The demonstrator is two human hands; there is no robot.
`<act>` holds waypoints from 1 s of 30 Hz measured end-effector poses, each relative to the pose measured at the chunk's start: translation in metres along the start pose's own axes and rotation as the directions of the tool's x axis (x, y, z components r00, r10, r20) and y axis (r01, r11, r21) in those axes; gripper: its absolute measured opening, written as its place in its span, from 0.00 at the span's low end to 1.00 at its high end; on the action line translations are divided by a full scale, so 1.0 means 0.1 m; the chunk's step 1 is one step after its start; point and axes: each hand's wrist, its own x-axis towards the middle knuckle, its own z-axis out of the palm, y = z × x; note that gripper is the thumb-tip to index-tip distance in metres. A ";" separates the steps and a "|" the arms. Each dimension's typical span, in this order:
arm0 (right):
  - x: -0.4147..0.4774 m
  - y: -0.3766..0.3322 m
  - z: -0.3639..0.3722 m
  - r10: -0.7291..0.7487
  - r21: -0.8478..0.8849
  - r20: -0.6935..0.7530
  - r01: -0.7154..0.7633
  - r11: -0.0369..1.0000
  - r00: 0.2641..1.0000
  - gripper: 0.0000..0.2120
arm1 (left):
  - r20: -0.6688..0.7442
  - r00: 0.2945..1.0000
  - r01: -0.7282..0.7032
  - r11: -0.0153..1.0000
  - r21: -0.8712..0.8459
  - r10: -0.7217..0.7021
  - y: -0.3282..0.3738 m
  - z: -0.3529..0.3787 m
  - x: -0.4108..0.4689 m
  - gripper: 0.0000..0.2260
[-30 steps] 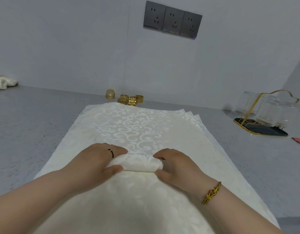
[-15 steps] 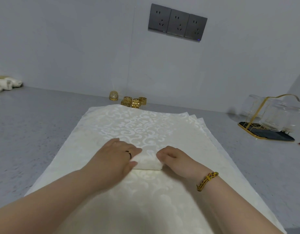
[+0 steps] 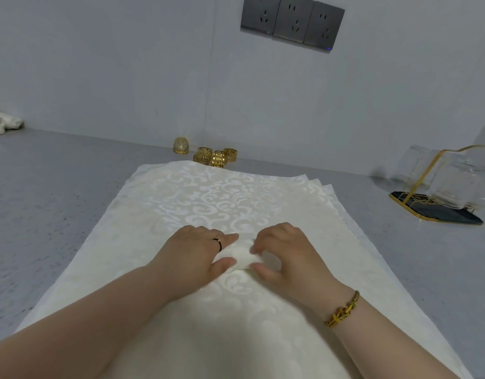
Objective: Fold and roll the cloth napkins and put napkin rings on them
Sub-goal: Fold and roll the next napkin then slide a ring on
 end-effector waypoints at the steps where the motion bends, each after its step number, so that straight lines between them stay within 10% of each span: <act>1: -0.03 0.01 0.00 -0.034 -0.049 0.042 0.036 0.998 0.999 0.11 | 0.029 1.000 -0.005 1.000 0.017 0.004 0.00 -0.02 0.01 0.44; 10: 0.05 -0.05 -0.02 0.091 -0.087 0.176 -0.076 0.993 0.980 0.10 | -0.017 0.996 -0.090 0.996 0.004 0.090 0.08 -0.10 0.10 0.19; 18: 0.43 -0.01 -0.20 0.349 0.158 0.509 -0.484 0.861 0.787 0.04 | -0.047 0.998 0.033 0.990 -0.136 -0.039 0.03 0.05 0.14 0.29; 24: 0.77 0.00 -0.22 0.382 -0.031 0.727 -0.530 0.848 0.570 0.15 | -0.082 0.996 0.018 0.980 -0.200 -0.035 0.04 0.05 0.14 0.29; 30: 0.74 0.01 -0.22 0.416 -0.030 0.710 -0.566 0.824 0.569 0.14 | -0.105 0.994 -0.002 0.975 -0.223 -0.022 0.05 0.03 0.14 0.29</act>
